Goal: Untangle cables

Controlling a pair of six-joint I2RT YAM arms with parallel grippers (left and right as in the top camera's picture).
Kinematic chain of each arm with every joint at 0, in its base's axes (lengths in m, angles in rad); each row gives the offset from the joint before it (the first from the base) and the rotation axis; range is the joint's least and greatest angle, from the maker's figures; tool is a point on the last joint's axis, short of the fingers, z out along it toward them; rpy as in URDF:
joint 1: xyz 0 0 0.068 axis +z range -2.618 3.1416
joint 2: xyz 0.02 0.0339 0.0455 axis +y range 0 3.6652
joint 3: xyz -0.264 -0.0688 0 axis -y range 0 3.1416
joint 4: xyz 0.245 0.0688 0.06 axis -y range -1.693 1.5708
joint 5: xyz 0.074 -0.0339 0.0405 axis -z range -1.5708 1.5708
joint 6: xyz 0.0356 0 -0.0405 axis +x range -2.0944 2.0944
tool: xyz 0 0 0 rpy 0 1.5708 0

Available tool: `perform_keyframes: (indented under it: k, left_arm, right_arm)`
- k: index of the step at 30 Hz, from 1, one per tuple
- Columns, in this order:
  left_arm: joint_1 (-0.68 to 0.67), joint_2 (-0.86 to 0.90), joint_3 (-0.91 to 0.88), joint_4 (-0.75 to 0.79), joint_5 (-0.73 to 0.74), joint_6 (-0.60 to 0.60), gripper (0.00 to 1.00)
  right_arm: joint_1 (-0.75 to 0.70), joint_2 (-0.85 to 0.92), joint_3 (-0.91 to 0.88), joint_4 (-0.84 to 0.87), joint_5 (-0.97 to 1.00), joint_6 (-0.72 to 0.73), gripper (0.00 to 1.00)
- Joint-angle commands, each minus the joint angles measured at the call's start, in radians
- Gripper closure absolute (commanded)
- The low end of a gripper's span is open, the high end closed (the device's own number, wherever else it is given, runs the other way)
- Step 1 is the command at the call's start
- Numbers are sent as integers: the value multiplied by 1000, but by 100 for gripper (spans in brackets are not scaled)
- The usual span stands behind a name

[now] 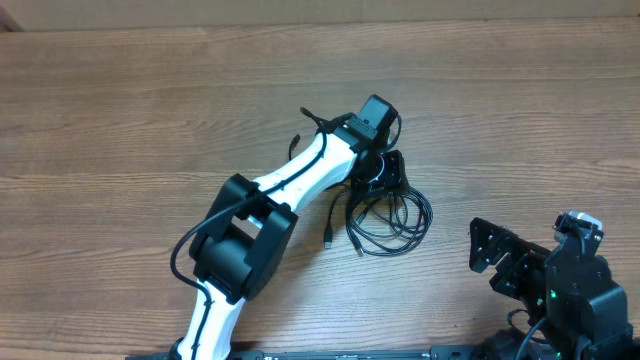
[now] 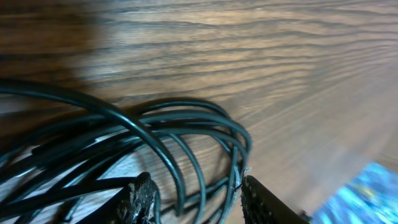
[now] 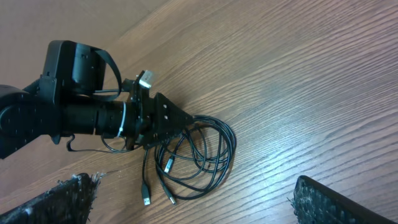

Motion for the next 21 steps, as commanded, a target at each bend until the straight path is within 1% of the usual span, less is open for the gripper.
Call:
perform_keyframes:
  k: [1, 4, 8, 9, 15, 21]
  left_arm:
    - [-31, -31, 23, -6, -112, 16, 55]
    - [-48, -31, 23, -4, -145, 13, 61]
    - [-72, -31, 22, -5, -194, 8, 62]
    - [-79, -31, 22, -5, -208, 8, 64]
    - [-105, -29, 22, 23, -226, 0, 77]
    - [-110, -23, 22, 43, -233, 1, 79]
  right_arm:
    - [-2, -8, 9, 0, 3, -7, 0]
    - [-2, -8, 9, 0, 3, -7, 0]
    - [-2, -8, 9, 0, 3, -7, 0]
    - [-2, -8, 9, -1, 3, -7, 0]
    - [-2, -8, 8, -7, 3, -7, 0]
    - [-2, -8, 5, -13, 3, -7, 0]
